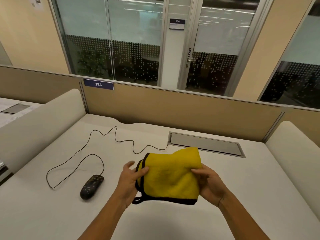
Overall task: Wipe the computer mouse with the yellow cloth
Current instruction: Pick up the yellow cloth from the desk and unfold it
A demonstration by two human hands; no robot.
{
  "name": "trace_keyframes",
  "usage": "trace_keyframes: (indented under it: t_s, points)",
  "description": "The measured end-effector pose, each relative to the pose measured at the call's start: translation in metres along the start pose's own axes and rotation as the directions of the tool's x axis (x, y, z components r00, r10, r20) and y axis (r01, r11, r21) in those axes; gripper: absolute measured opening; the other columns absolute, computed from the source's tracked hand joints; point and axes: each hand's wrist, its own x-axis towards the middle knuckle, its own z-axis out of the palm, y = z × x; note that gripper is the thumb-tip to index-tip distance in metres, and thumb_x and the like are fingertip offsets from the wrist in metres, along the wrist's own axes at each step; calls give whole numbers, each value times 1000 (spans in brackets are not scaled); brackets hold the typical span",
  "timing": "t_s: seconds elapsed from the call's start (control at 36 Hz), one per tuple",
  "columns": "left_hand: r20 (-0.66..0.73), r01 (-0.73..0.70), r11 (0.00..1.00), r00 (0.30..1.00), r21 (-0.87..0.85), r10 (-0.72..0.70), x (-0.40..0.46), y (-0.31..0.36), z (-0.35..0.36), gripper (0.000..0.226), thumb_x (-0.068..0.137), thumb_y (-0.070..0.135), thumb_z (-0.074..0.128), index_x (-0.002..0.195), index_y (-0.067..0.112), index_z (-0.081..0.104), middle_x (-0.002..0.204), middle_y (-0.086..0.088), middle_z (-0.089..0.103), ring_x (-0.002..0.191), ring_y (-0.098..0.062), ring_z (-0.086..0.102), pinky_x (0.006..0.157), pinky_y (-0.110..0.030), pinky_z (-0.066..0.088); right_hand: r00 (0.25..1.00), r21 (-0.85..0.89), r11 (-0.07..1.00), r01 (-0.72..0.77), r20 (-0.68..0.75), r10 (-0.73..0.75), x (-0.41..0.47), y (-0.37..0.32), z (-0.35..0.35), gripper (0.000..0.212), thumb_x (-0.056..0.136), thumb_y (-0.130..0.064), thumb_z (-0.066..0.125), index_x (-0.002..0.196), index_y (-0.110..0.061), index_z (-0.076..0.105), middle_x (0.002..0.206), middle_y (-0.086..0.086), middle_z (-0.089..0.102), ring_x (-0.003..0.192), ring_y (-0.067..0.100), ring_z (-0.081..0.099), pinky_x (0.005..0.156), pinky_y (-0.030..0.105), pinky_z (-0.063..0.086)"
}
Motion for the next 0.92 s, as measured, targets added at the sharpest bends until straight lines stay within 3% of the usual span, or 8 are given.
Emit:
trace_keyframes:
  t_s: [0.08,0.22,0.33,0.42,0.56,0.64,0.81,0.92]
  points:
    - [-33,-85,986,995,141,91,4,-2,-4,58,79,14,76,121,28,39,120,-12,63,106,-35,64,87,-53,55,999,-68,998,5,-51,-9,7,7,1,44,84,-11,64,128,-13,57,120,11,69,111,35,64,84,46,58]
    - [39,-248,902,967,354,251,1,0,-12,21,88,13,69,94,30,57,107,-5,67,105,-29,62,76,-37,56,986,-256,967,19,-158,-61,15,17,6,50,89,-12,67,133,-19,44,128,11,61,110,31,62,87,47,57]
    - [110,-310,830,950,464,293,-1,4,-20,30,93,14,61,105,40,69,122,9,60,112,-13,56,87,-30,52,976,-436,891,128,-105,-192,13,18,11,78,82,-12,76,138,-40,30,119,-5,56,109,22,61,86,36,56]
    - [158,-303,826,953,475,259,-1,10,-30,36,94,14,61,116,41,67,130,17,54,120,-9,51,100,-33,49,973,-605,770,202,36,-226,13,21,17,85,81,-13,78,143,-44,30,131,-11,48,115,19,56,82,25,57]
    - [255,-330,654,944,681,211,0,22,-45,62,81,17,77,128,47,51,123,15,46,114,-5,47,90,-24,48,933,-802,525,287,108,-344,16,32,30,74,87,-13,72,145,-38,33,132,-11,42,120,16,47,96,33,52]
    - [312,-395,451,917,800,249,3,30,-53,68,78,21,79,132,45,44,111,10,45,103,-6,48,79,-15,46,880,-857,394,333,132,-456,17,34,39,62,88,-7,68,135,-38,42,123,-7,51,111,13,51,96,30,53]
    - [338,-426,242,880,872,335,9,46,-71,54,76,17,79,123,33,58,95,3,53,89,-14,52,74,-16,42,824,-898,254,359,177,-538,23,39,58,48,83,3,65,118,-29,62,104,-4,59,96,12,57,83,25,53]
    - [346,-406,115,870,906,352,10,53,-83,43,78,17,76,116,32,64,98,3,46,100,-18,40,77,-18,36,839,-926,209,314,168,-517,31,46,72,39,85,2,64,113,-24,66,103,-3,48,94,11,54,83,22,52]
